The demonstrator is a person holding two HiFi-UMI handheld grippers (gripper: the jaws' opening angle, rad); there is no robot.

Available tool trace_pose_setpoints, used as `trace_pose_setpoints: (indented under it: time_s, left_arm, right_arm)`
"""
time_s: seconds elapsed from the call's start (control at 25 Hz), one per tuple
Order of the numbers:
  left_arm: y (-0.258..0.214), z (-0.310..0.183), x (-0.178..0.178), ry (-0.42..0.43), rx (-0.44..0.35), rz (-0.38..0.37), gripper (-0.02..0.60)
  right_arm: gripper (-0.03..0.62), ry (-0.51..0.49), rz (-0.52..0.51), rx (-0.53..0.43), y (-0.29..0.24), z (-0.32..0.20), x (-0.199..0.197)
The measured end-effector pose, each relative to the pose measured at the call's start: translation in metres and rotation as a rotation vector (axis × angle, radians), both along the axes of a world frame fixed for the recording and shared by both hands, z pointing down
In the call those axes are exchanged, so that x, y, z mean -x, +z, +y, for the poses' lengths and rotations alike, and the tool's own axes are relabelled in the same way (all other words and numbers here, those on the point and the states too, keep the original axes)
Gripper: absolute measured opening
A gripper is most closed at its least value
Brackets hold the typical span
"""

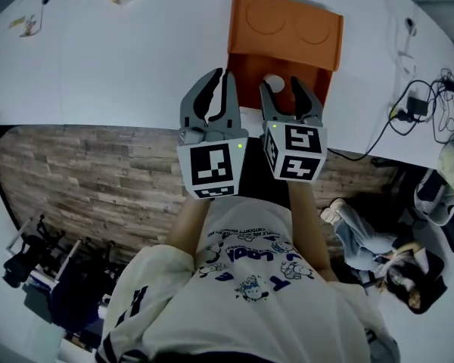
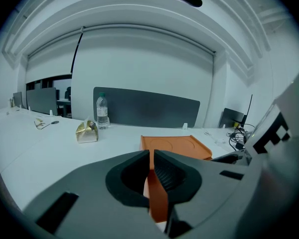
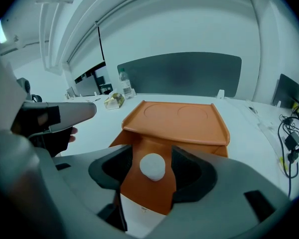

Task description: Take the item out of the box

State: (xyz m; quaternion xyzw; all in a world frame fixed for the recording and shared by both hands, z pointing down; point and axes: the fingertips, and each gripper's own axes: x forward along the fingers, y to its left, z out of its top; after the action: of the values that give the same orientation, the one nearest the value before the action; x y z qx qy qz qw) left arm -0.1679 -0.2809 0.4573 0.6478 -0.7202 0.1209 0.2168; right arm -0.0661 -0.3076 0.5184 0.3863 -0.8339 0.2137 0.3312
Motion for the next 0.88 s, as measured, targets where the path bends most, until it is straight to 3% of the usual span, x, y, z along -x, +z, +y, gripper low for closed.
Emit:
trace_pose_setpoints:
  time_s: [0.88]
  left_arm:
    - [0.023, -0.007, 0.023, -0.047, 0.05, 0.031, 0.038]
  right_arm:
    - [0.252, -0.051, 0.148, 0.161, 0.047, 0.003, 0.004]
